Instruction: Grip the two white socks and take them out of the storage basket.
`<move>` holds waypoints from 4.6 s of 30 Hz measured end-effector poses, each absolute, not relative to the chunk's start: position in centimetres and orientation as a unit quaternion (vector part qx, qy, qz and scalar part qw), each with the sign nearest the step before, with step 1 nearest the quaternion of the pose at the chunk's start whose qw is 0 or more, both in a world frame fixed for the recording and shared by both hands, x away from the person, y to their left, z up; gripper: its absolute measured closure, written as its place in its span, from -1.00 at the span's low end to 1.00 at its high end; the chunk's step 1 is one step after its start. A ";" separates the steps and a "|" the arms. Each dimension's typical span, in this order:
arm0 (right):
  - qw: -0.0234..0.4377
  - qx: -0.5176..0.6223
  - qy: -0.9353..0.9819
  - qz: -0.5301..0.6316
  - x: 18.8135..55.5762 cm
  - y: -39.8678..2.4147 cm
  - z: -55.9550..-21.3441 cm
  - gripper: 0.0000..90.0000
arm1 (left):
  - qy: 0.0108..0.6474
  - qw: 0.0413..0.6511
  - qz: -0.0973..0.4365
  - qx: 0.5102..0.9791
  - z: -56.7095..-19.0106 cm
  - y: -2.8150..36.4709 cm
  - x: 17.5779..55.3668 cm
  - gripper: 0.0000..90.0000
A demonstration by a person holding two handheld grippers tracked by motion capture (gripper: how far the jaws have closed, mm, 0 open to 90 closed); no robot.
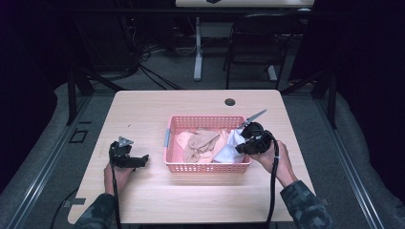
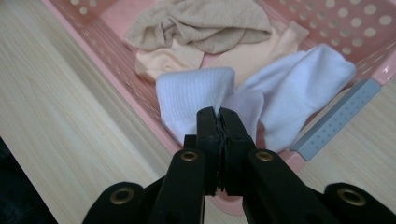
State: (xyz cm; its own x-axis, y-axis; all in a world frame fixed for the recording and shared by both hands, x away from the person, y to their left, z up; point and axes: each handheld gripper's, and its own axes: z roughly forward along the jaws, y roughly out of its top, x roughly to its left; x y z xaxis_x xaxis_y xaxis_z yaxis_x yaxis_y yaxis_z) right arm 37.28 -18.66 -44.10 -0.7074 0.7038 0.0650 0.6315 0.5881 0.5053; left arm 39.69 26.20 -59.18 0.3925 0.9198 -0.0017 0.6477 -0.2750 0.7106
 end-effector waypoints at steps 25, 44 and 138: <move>0.092 0.356 0.877 0.310 38.2 -16.9 -39.5 0.96 | 0.509 0.322 0.211 0.770 -59.2 26.2 39.7 -0.99; 0.111 0.349 0.868 0.334 39.4 -16.0 -36.3 0.96 | 0.509 0.322 0.211 0.770 -59.2 26.2 39.7 -0.99; 0.113 0.553 0.788 0.245 39.9 -33.0 -47.9 0.95 | 0.506 0.321 0.212 0.772 -59.2 26.2 39.7 -0.99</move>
